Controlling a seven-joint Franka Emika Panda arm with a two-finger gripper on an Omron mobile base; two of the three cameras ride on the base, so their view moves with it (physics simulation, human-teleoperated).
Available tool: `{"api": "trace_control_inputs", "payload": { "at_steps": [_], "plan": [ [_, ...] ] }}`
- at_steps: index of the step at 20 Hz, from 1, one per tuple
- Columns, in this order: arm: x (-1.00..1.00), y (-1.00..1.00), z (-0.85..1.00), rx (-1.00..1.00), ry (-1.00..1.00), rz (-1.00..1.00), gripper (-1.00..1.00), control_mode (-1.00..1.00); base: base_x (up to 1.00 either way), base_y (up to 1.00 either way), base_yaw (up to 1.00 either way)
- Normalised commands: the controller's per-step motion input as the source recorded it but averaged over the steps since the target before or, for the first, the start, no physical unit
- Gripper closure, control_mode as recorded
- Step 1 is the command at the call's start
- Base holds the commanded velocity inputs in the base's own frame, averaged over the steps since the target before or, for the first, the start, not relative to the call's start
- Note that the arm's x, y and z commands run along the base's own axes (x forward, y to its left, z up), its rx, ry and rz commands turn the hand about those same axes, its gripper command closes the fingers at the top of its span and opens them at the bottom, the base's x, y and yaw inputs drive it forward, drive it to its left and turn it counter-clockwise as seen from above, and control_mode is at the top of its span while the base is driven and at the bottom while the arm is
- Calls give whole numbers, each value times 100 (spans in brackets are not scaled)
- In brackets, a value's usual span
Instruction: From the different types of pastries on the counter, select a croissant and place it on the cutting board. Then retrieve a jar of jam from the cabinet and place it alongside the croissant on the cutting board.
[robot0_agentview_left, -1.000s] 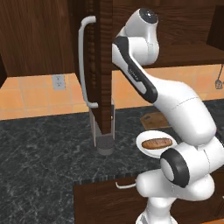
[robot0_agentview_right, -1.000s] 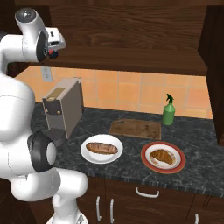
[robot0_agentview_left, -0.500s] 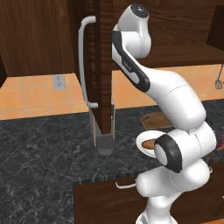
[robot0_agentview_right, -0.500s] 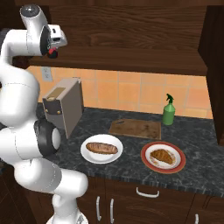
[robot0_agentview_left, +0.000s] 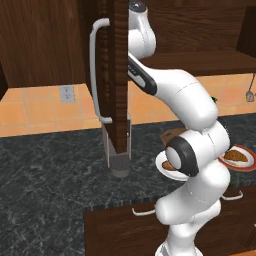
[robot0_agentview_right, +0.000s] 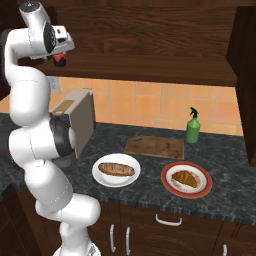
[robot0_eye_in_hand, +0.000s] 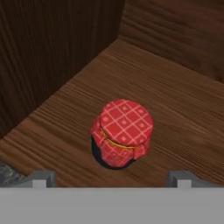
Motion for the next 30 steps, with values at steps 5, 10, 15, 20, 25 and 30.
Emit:
{"api": "trace_control_inputs", "payload": {
  "at_steps": [5,10,15,20,25,30],
  "plan": [
    [18,-3,3,5,1,-1,-100,-100,0,0,0],
    [54,1,7,1,0,-7,-100,-100,0,0,0],
    [24,17,0,0,0,-3,-100,-100,0,0,0],
    [0,5,-2,2,0,0,-100,-100,0,0,0],
    [-15,-2,-41,7,12,-1,-100,-100,0,0,0],
    [0,0,-6,5,1,0,-100,-100,0,0,0]
  ]
}}
